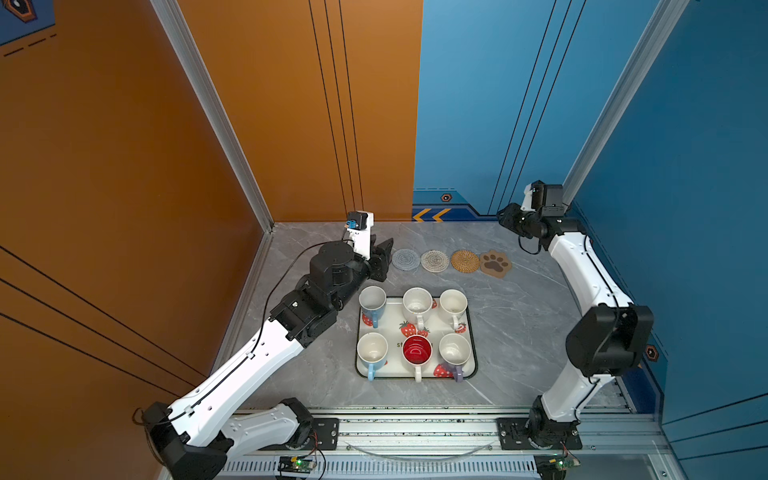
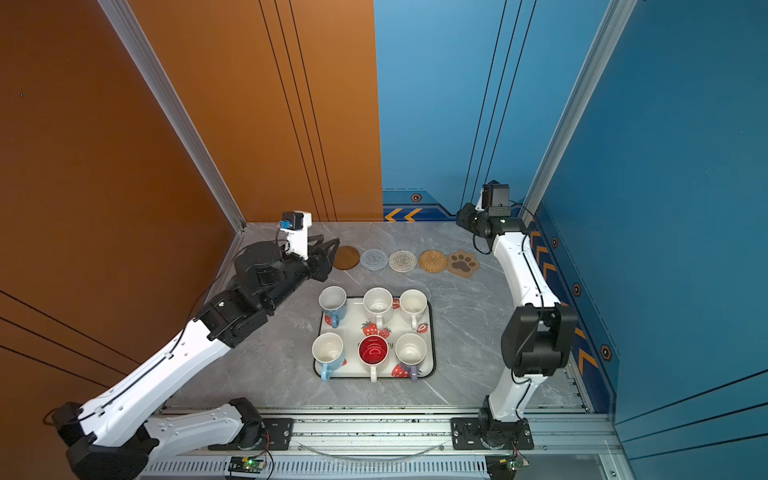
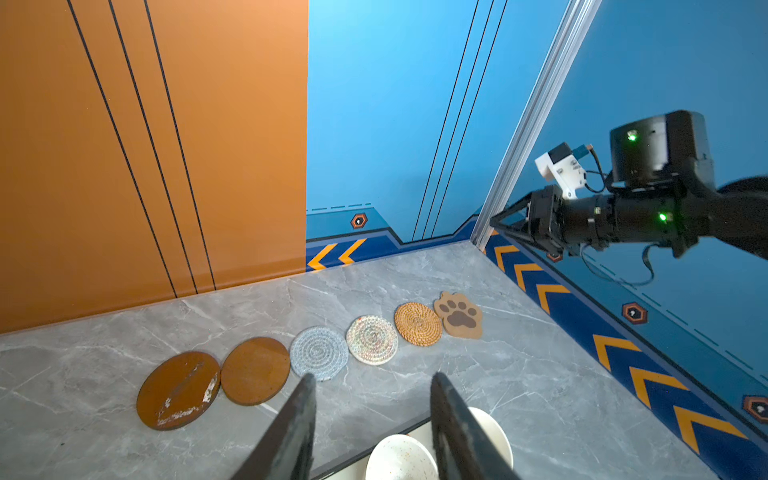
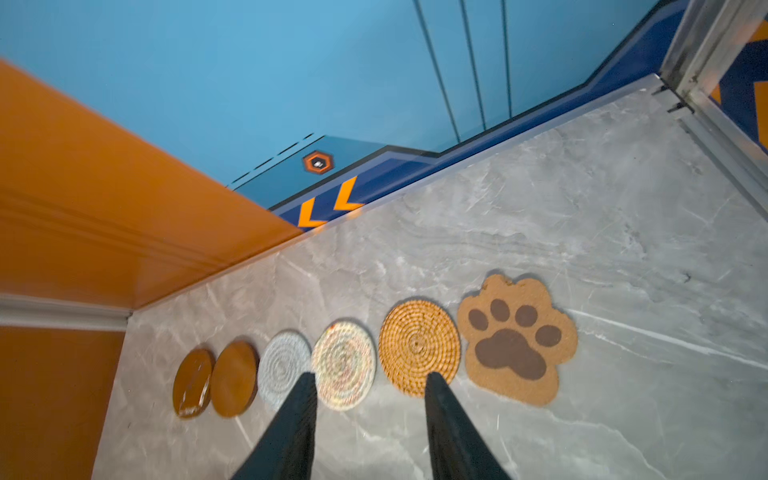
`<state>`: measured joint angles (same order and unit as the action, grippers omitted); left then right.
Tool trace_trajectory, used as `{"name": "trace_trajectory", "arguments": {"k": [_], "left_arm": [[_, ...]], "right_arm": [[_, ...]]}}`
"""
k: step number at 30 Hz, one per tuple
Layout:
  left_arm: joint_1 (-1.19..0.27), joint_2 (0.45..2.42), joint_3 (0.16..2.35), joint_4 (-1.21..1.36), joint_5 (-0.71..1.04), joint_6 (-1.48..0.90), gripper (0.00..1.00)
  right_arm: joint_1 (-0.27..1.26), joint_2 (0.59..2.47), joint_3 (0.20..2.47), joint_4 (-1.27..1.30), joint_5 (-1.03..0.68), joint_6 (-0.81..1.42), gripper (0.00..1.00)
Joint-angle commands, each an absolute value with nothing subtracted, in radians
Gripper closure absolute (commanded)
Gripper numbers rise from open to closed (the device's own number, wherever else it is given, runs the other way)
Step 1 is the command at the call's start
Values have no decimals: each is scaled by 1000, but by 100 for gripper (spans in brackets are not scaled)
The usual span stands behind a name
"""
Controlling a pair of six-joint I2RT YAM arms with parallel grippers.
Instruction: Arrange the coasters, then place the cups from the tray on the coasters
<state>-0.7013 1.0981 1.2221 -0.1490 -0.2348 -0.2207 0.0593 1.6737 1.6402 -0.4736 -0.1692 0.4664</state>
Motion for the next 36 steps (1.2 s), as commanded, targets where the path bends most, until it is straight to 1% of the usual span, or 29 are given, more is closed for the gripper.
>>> {"name": "trace_trajectory", "arguments": {"k": [1,4,8,15,18,22,26,30,36], "left_arm": [[-713,1051,1249,-172,-222,-218,54],[-714,1024,1220,-217,-232,-243,52],[-723,976,1144,-227,-244,-264,51],[-779,884,940,-217,-314,-273,48],[-789,862,881,-229,-349,-251,46],[-789,851,863,-252,-376,-228,45],[-790,838,831,-220,-370,-213,44],[-789,822,791,-159,-376,-197,43],[-788,802,763,-136,-389,-170,41]], "right_arm": [[125,1552,1529,-465,-71,410,54],[199,1433,1433,-481,-21,376,50],[313,1305,1332,-521,64,335,48],[518,1137,1212,-576,250,320,42],[596,1085,1168,-584,313,348,42],[666,1061,1124,-626,333,390,42],[733,1078,1106,-710,359,429,40],[770,1098,1089,-770,360,466,36],[813,1110,1058,-819,333,516,35]]}}
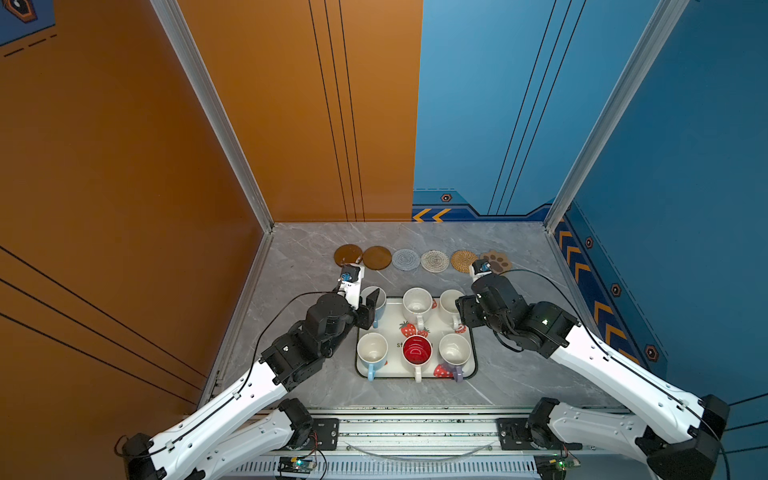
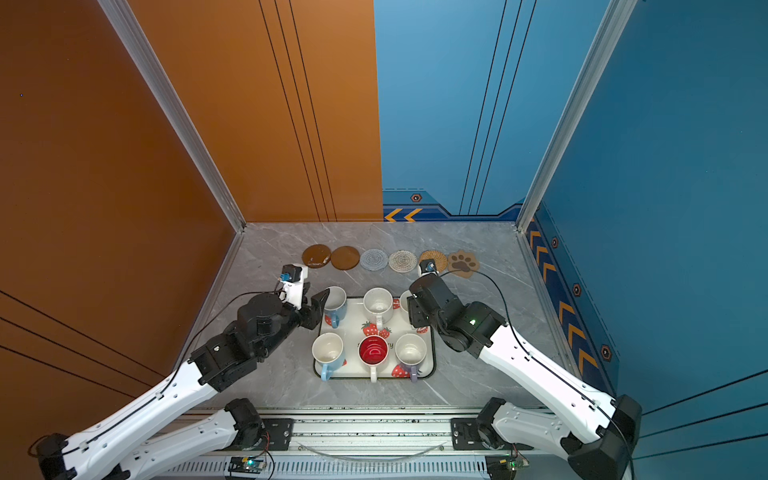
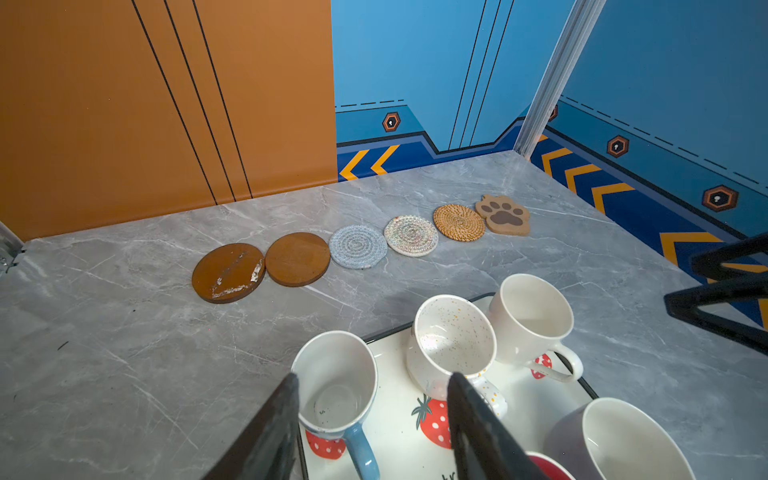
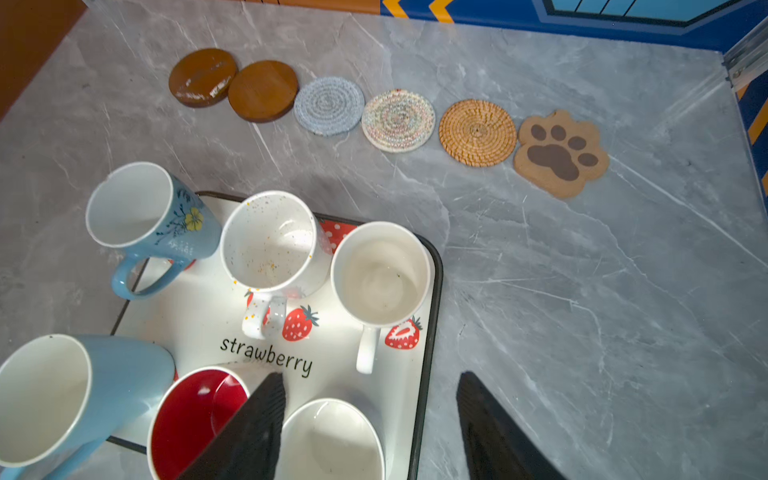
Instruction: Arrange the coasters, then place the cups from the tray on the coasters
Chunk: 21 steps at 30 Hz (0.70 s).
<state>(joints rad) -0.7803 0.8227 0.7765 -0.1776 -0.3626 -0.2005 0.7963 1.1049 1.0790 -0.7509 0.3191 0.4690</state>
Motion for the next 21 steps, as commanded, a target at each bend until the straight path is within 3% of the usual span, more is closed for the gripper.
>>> {"name": "trace_trajectory", "arguments": {"k": [1,11,21], "left_arm": [[-787,801,759,-134,-394,-167,41],[-775,786,731,-120,-417,-152,36],[-756,790,716,-104,-407,-150,30]], "right_arm": [[816,1110,1048,-821,332,526,35],[791,1174,946,-720,205,557,29],[735,1301,952,-671,125,543,32]]}}
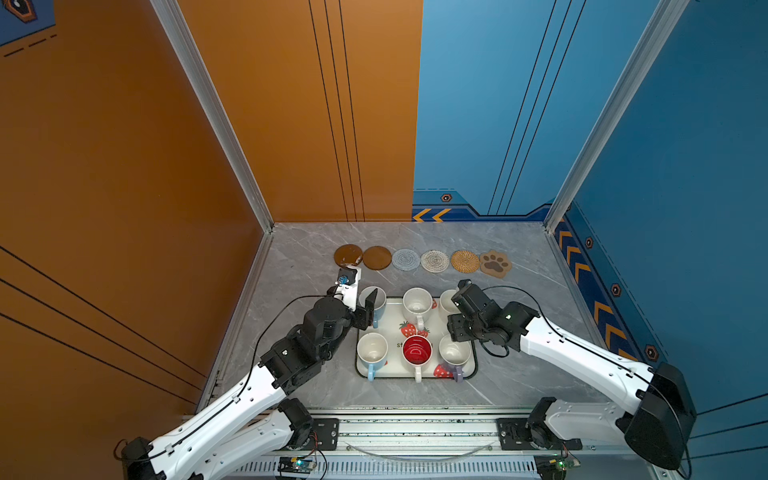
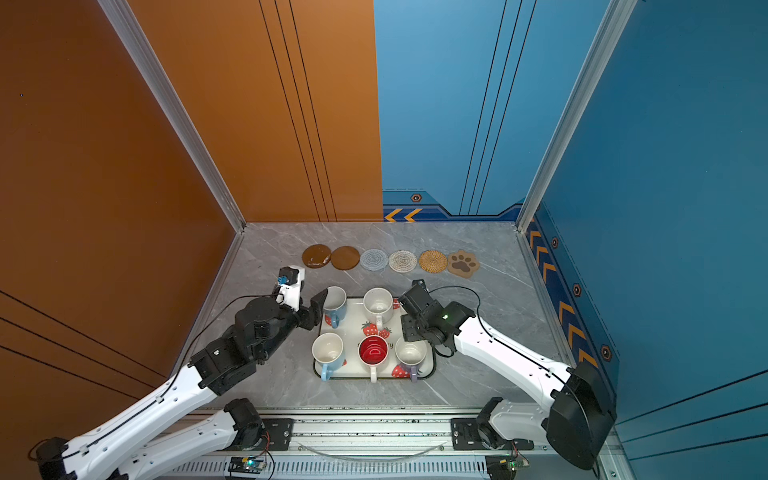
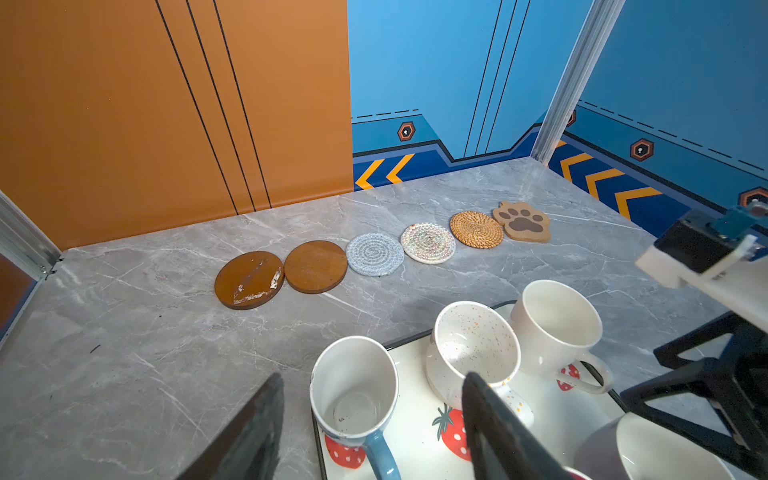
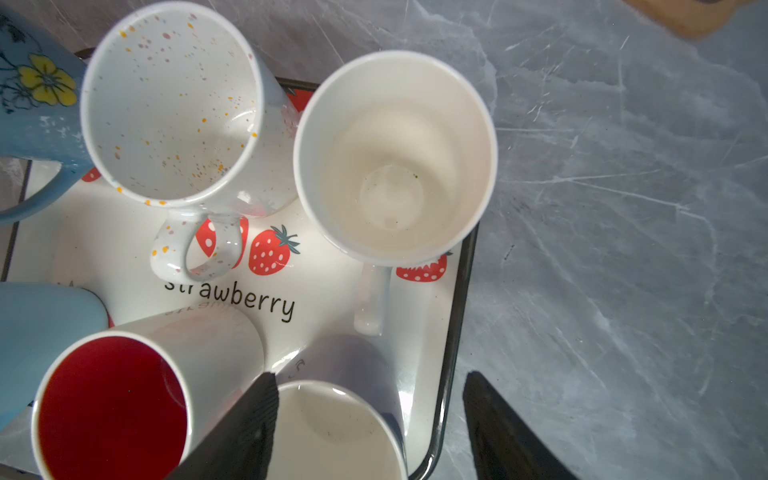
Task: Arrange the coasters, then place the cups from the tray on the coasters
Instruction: 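Lower the right gripper onto the plain white mug on the tray and grasp it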
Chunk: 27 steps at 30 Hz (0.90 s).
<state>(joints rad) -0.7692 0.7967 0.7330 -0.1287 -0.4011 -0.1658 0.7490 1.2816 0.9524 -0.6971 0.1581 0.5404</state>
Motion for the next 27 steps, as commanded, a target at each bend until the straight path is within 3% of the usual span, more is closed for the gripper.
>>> {"name": "trace_trajectory", "arguments": {"k": [1,27], "left_arm": [[-754,790,715,-99,-401,-150,30],[-696,801,687,-43,-333,-185,25]], "right_arm": [[729,1308,951,-664,119,539,33],[651,1483,962,-573,108,523,47]]}}
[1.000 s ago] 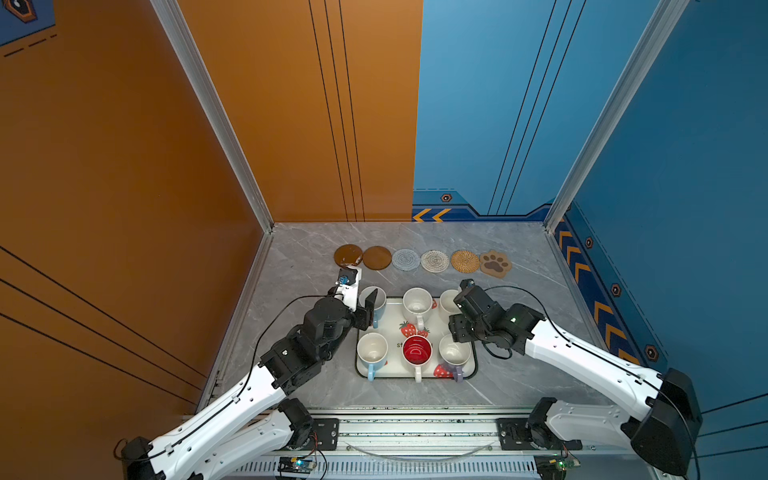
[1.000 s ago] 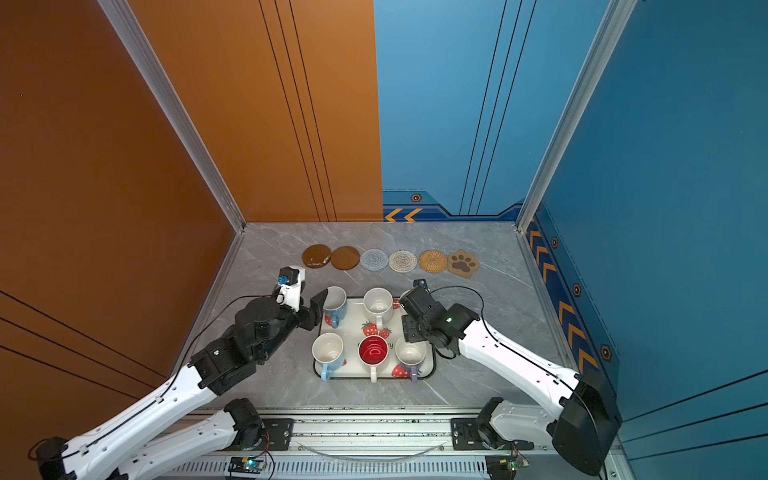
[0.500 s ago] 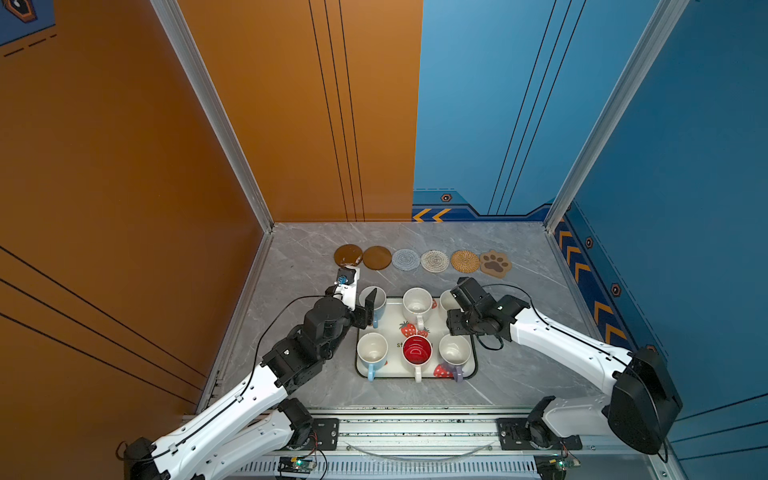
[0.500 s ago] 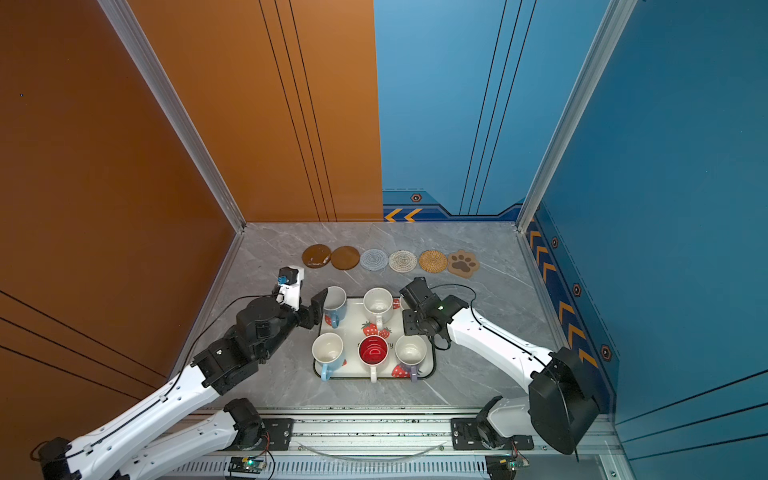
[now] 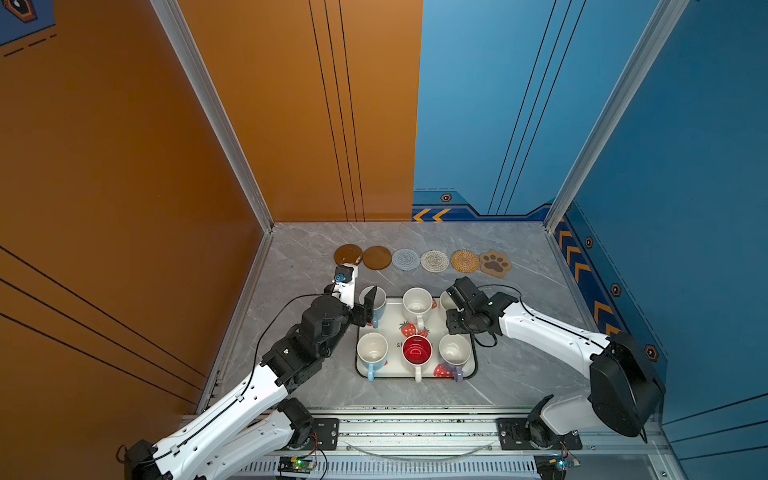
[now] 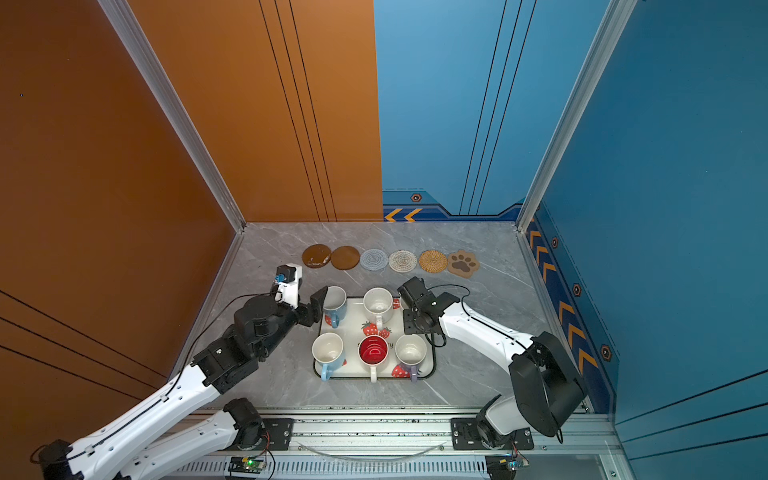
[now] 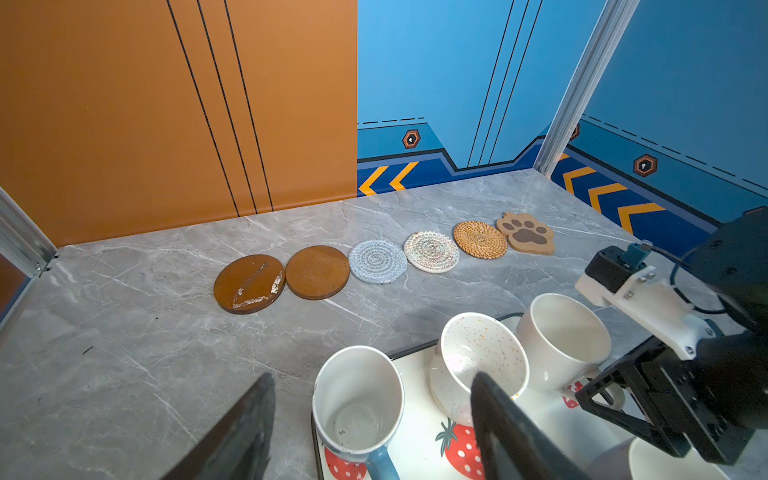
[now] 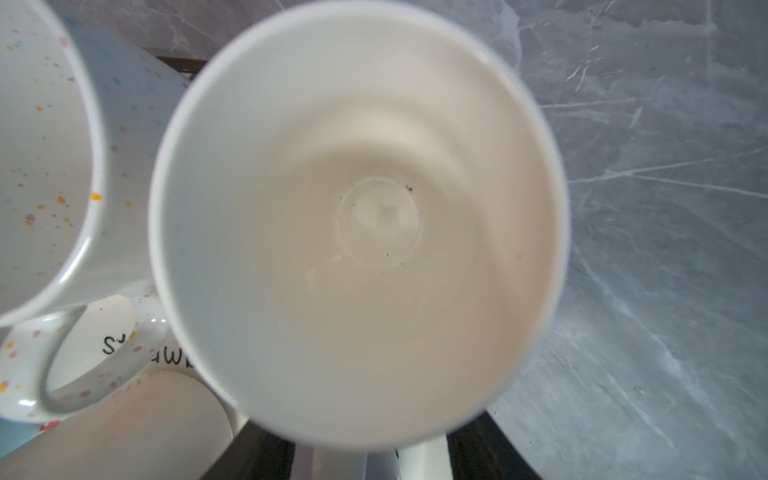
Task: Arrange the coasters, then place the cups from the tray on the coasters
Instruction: 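Lower the right gripper onto the plain white mug on the tray and grasp it, then lift the white mug with the right gripper and carry it toward the cork paw coaster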
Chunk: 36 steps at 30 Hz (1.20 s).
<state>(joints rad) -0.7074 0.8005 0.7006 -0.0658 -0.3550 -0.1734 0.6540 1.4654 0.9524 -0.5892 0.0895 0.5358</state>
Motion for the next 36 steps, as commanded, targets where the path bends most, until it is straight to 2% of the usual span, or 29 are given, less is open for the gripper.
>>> {"name": "trace_trajectory", "arguments": {"k": [1,7,18,21,24,36], "left_arm": [[-696,803,689,-44,-334,-186,25],[-692,804,689,-42,-327,-190,25],[-686,803,685,-42,-320,-193,25],[-684,805,685,-41,-319,-193,25],[-683,807,684,-41,-317,-193,25],[-676,811,684,-37,-310,-193,26]], "right_arm": [[650,1486,961,-568,109,525,48],[650,1509,963,-552,103,526,54],[652,1524,980,-552,119,520,79],[650,1531,984,-552,119,517,87],[651,1535,995,-560,126,509,100],[660,1487,1035,-593,157,473,100]]}}
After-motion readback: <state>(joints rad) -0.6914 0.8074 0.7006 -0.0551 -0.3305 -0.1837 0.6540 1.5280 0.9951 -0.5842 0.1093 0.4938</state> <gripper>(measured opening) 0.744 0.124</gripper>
